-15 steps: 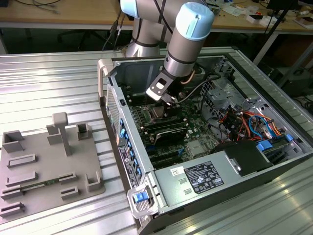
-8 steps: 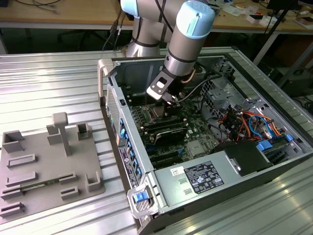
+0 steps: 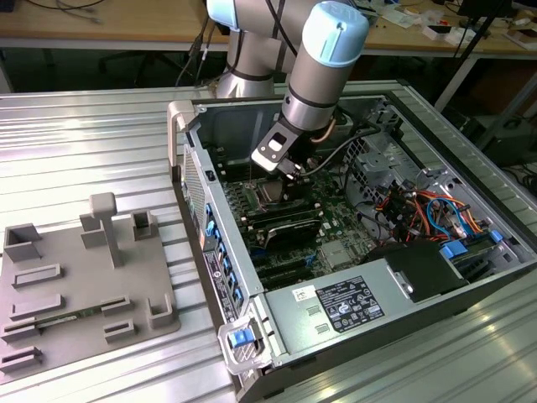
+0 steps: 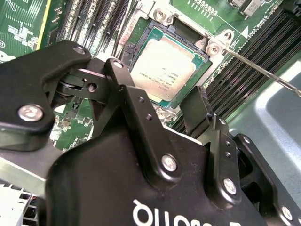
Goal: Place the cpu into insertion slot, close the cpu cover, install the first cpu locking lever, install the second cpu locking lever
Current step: 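Place the cpu into insertion slot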
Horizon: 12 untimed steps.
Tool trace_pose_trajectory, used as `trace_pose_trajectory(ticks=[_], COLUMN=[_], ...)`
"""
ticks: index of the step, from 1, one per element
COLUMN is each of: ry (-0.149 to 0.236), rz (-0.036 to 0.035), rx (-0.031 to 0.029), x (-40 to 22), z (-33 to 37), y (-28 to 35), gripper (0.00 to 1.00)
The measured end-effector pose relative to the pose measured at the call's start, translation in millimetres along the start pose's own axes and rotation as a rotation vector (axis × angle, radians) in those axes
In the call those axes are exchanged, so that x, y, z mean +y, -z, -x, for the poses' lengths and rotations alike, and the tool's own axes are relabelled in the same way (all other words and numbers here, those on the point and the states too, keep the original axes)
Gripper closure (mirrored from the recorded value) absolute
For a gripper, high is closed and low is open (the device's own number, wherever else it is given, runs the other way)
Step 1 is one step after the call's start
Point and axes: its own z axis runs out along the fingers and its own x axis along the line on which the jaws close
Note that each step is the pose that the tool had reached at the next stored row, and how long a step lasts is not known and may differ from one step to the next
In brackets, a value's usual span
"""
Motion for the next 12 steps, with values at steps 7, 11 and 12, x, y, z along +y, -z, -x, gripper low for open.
trace_pose_trajectory(ticks=[7, 11, 12], ry=[0.000, 0.000, 0.000], rz=[0.0000, 0.0000, 0.0000], rx=[0.0000, 0.0000, 0.0000], x=[0.0, 0.0, 0.0], z=[0.0, 0.0, -0.1], y=[-0.1, 1.7, 2.6], gripper=[0.31, 0.31, 0.31])
